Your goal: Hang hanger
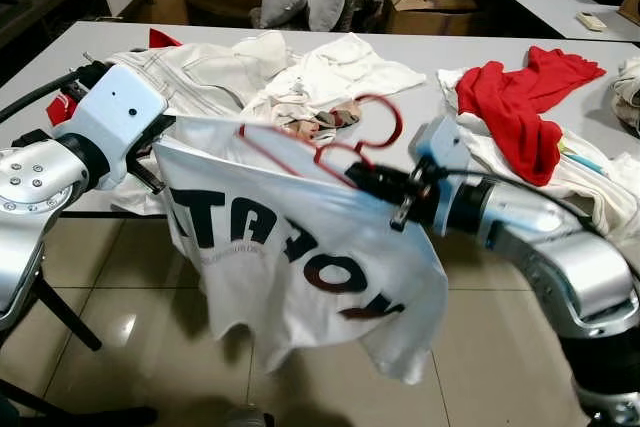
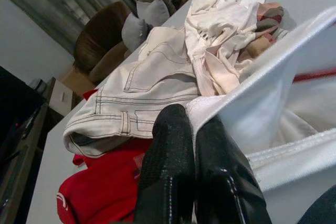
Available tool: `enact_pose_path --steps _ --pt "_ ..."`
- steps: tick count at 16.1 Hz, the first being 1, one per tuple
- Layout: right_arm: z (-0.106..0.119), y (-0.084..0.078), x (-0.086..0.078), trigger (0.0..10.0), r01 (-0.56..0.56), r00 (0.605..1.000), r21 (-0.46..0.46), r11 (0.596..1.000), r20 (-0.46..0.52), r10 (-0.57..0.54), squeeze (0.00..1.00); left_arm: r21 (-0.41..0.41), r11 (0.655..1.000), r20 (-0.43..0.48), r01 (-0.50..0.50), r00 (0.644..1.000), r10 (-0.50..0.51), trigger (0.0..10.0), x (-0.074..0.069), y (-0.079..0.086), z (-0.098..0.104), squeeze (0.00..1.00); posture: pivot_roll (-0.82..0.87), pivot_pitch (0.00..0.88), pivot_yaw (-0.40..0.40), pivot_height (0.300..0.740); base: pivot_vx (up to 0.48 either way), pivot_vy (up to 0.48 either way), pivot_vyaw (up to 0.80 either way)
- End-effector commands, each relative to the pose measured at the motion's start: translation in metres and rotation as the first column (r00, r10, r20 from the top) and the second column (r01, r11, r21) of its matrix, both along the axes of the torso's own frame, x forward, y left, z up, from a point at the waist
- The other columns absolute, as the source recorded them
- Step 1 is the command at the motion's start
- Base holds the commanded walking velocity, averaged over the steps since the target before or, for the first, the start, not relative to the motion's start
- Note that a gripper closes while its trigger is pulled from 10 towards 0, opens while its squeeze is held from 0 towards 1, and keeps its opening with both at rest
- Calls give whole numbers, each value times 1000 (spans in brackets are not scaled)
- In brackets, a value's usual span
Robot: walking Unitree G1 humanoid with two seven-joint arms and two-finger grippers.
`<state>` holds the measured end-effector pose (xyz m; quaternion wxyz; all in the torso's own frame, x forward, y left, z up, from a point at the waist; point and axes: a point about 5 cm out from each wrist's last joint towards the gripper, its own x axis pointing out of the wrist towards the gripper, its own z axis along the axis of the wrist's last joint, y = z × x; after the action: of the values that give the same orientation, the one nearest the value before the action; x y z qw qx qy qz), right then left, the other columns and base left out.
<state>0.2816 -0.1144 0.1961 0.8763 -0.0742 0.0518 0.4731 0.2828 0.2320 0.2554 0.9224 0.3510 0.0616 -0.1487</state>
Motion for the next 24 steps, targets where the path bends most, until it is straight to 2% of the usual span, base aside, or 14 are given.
enact_pose_path --steps 1,3,4,5,6,7,8,10,12,13,14,19,22,24 --pt "5 -4 1 10000 14 1000 17 1000 11 -14 0 7 1000 47 -31 998 30 0 1 5 10 0 53 0 23 740 0 0 0" --pt "6 -1 -3 10000 -34 999 7 999 24 34 0 -6 999 77 -36 996 37 0 3 5 14 0 52 0 23 740 0 0 0" --pt "0 1 -9 10000 -93 996 -62 994 7 93 0 -16 1000 89 -27 996 28 0 4 3 16 0 52 0 22 740 0 0 0" --pt "-18 -2 -17 10000 -166 986 -243 956 -35 162 0 -22 1000 98 -14 995 16 0 6 0 18 0 51 0 22 740 0 0 0" --pt "-28 -3 -23 10000 -206 978 -295 933 -64 196 0 -24 1000 111 -3 994 6 0 8 -3 21 0 53 0 20 740 0 0 0" --pt "-26 -1 -26 10000 -233 972 -252 939 -64 224 0 -23 1000 114 3 993 -1 0 9 -4 22 0 56 0 19 740 0 0 0" --pt "-14 4 -25 10000 -224 974 -174 959 -23 223 0 -21 1000 107 20 994 -17 0 10 -6 22 0 55 0 21 740 0 0 0" --pt "2 7 -17 10000 -171 984 -71 983 35 174 0 -24 998 81 55 995 -53 0 10 -11 18 0 54 0 27 740 0 0 0" --pt "11 9 -12 10000 -148 986 -12 989 75 148 0 -20 996 41 90 995 -89 0 10 -16 12 0 54 0 28 740 0 0 0" --pt "10 11 -2 10000 -58 995 -15 998 77 59 0 -27 993 28 113 993 -113 0 9 -21 11 0 54 0 28 740 0 0 0" --pt "9 12 1 10000 -37 996 -21 999 74 38 0 -28 993 28 118 993 -117 0 9 -22 11 0 54 0 28 740 0 0 0" --pt "-2 31 0 10000 -113 993 -57 992 35 115 0 -42 992 56 117 992 -114 0 15 -24 20 0 68 0 16 740 0 0 0" --pt "-11 34 9 10000 -60 998 -105 993 9 62 0 -55 988 42 147 989 -145 0 16 -30 23 0 69 0 19 740 0 0 0" --pt "-12 36 15 10000 -20 1000 -95 995 1 21 0 -79 977 3 196 981 -196 0 12 -38 22 0 68 0 23 740 0 0 0"
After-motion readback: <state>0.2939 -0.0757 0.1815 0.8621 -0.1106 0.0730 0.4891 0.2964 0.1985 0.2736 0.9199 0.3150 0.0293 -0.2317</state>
